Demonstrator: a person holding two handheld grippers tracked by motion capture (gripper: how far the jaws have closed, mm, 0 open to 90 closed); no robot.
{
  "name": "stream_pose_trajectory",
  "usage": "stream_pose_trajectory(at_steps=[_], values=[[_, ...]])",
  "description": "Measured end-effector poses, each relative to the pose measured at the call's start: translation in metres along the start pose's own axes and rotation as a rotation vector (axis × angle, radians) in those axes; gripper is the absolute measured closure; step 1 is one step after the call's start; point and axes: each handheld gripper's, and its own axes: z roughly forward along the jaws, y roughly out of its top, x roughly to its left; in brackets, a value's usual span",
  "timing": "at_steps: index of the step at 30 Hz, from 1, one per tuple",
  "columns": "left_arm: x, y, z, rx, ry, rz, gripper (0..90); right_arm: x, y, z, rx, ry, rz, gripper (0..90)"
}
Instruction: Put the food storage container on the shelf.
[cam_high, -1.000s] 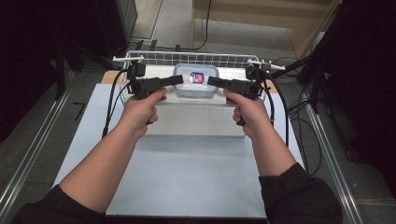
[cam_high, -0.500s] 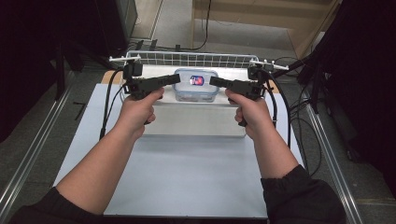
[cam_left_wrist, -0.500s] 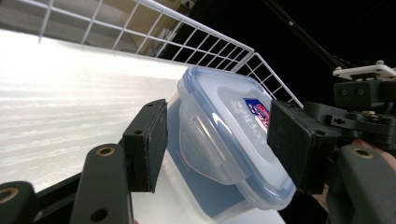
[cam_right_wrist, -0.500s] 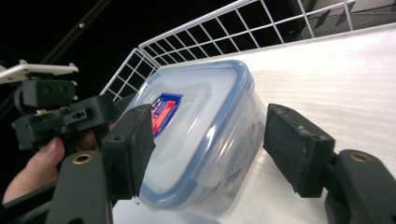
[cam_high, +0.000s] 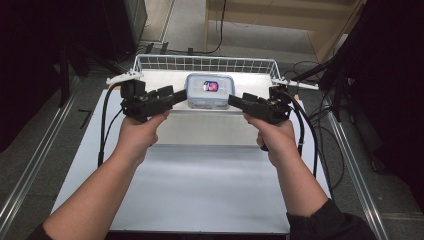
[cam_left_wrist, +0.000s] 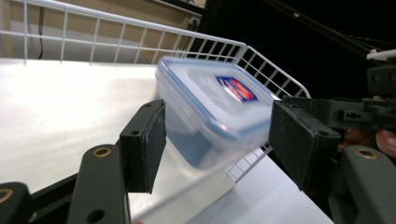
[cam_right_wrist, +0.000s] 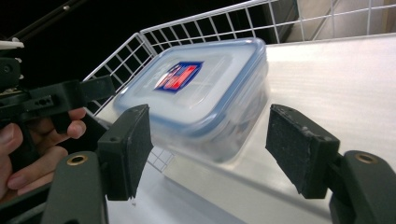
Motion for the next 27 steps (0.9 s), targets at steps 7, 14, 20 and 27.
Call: stream_pose_trajectory(at_steps=[7, 14, 20, 27], values=[[-0.005, -0.032, -0.016, -0.016, -0.015, 0.045, 37.4, 0.008, -0.025, -0.011, -0.006, -0.024, -0.070, 32.0], [-0.003, -0.067, -0.027, -0.010, -0.003, 0.100, 37.2, 0.006, -0.053, -0.020, -0.014, -0.052, -0.114, 32.0], [0.003, -0.099, -0.032, 0.002, 0.018, 0.136, 37.0, 0.001, -0.083, -0.023, -0.012, -0.083, -0.157, 32.1], [0.014, -0.133, -0.038, 0.034, 0.039, 0.140, 35.9, -0.002, -0.116, -0.024, -0.004, -0.114, -0.214, 31.9]])
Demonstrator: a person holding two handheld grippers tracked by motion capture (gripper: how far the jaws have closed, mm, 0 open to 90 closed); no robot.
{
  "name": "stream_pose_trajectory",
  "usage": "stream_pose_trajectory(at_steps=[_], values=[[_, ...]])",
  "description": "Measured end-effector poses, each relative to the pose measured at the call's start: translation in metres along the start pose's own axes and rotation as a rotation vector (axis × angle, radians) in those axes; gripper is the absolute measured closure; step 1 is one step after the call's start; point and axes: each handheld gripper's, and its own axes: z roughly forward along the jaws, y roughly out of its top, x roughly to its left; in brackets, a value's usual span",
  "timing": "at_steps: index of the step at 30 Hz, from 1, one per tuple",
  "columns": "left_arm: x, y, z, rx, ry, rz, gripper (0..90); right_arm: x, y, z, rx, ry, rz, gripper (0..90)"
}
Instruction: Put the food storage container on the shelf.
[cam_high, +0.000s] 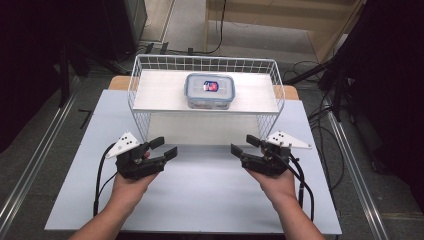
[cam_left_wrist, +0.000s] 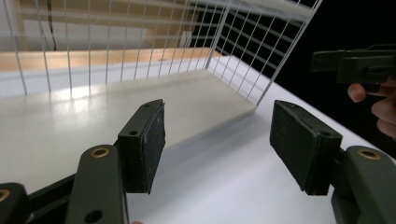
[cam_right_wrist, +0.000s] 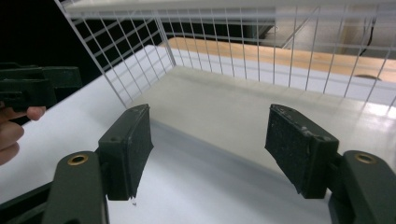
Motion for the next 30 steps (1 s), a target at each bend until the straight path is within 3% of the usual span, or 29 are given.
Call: stream_pose_trajectory(at_steps=[2, 6, 9, 13, 15, 16, 19, 24, 30], values=[[0.001, -0.011, -0.002, 0.012, 0.000, -0.004, 35.6, 0.001, -0.010, 0.000, 0.014, -0.006, -0.003, 31.5], [-0.001, -0.034, -0.008, 0.057, 0.025, 0.052, 33.5, 0.004, -0.037, -0.001, 0.020, -0.040, -0.032, 30.9], [-0.001, -0.049, -0.010, 0.093, 0.036, 0.061, 31.3, 0.005, -0.057, -0.003, 0.018, -0.062, -0.051, 30.4], [0.000, -0.074, -0.016, 0.111, 0.056, 0.038, 27.8, 0.007, -0.084, -0.008, -0.010, -0.085, -0.071, 30.1], [-0.003, -0.080, -0.019, 0.123, 0.088, 0.078, 26.1, 0.007, -0.094, -0.011, -0.002, -0.087, -0.073, 29.5], [-0.004, -0.081, -0.018, 0.139, 0.098, 0.101, 25.8, 0.006, -0.098, -0.012, 0.013, -0.084, -0.072, 29.2], [-0.003, -0.080, -0.017, 0.134, 0.106, 0.069, 25.4, 0.006, -0.105, -0.015, 0.022, -0.097, -0.088, 29.4], [-0.001, -0.080, -0.016, 0.139, 0.109, 0.082, 25.2, 0.003, -0.104, -0.010, 0.019, -0.096, -0.075, 29.3], [-0.001, -0.078, -0.017, 0.135, 0.099, 0.066, 25.2, 0.005, -0.103, -0.012, 0.015, -0.098, -0.081, 29.4]])
